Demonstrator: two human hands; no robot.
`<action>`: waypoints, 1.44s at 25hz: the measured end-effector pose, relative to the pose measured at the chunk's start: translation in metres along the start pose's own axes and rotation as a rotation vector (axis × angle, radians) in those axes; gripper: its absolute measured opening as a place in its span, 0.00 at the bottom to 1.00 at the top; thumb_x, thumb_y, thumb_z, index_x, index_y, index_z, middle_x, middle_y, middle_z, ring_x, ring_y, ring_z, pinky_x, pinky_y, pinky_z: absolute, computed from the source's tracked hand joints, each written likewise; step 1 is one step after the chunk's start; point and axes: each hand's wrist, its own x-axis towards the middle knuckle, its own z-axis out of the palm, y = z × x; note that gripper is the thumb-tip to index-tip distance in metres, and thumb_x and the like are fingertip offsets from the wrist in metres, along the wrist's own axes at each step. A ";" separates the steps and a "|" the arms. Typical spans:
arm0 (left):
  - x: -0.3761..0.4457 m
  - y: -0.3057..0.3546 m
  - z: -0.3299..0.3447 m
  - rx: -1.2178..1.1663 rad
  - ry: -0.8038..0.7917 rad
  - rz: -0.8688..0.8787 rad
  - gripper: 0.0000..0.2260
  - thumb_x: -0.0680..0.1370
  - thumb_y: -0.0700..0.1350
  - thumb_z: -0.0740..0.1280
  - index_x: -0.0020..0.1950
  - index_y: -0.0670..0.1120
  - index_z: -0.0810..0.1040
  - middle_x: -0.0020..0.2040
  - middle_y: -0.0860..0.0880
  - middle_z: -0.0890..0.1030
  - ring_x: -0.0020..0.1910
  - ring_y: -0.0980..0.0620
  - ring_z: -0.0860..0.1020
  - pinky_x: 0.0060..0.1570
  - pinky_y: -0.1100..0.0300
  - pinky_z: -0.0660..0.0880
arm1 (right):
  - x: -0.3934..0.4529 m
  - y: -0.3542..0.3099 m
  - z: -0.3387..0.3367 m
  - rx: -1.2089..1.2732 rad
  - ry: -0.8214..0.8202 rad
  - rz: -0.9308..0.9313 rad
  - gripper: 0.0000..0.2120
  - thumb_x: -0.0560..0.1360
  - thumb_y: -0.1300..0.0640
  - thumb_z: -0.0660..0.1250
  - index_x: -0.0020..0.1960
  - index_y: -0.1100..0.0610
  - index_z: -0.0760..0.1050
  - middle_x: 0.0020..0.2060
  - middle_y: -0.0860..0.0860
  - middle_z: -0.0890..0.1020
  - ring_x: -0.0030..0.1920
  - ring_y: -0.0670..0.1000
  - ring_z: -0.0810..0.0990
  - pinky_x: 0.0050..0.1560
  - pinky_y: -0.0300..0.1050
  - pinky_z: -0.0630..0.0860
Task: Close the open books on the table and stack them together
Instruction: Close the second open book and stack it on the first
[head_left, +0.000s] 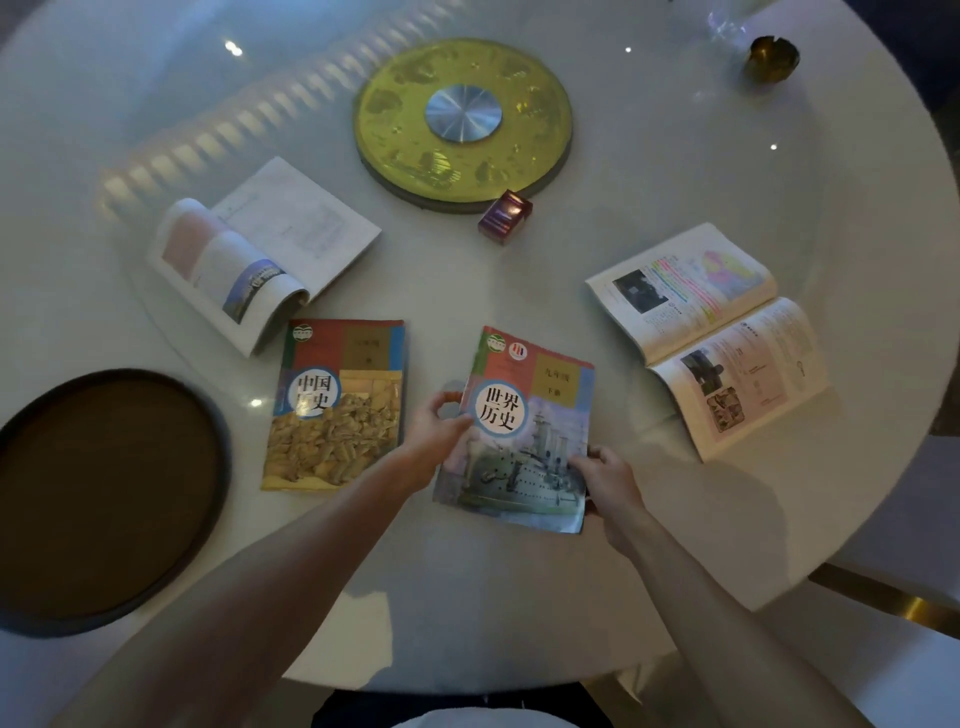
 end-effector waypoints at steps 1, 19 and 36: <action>0.000 0.001 -0.010 0.006 0.014 0.026 0.10 0.79 0.38 0.70 0.59 0.47 0.79 0.61 0.41 0.81 0.54 0.46 0.83 0.37 0.61 0.81 | -0.002 -0.007 0.008 -0.002 -0.007 -0.013 0.08 0.76 0.56 0.68 0.51 0.61 0.78 0.44 0.58 0.86 0.39 0.56 0.86 0.38 0.51 0.79; 0.025 -0.034 -0.215 0.002 0.317 0.012 0.15 0.78 0.36 0.68 0.63 0.47 0.79 0.53 0.44 0.85 0.48 0.47 0.84 0.40 0.54 0.81 | -0.007 -0.072 0.236 -0.468 -0.022 -0.175 0.07 0.77 0.58 0.64 0.47 0.61 0.76 0.43 0.56 0.83 0.40 0.56 0.80 0.39 0.49 0.75; 0.046 -0.028 -0.225 0.254 0.159 0.003 0.10 0.78 0.40 0.68 0.55 0.45 0.87 0.48 0.48 0.88 0.46 0.52 0.85 0.36 0.61 0.79 | 0.007 -0.066 0.241 -0.571 0.147 -0.209 0.09 0.77 0.57 0.61 0.39 0.55 0.73 0.44 0.58 0.81 0.42 0.60 0.80 0.37 0.47 0.69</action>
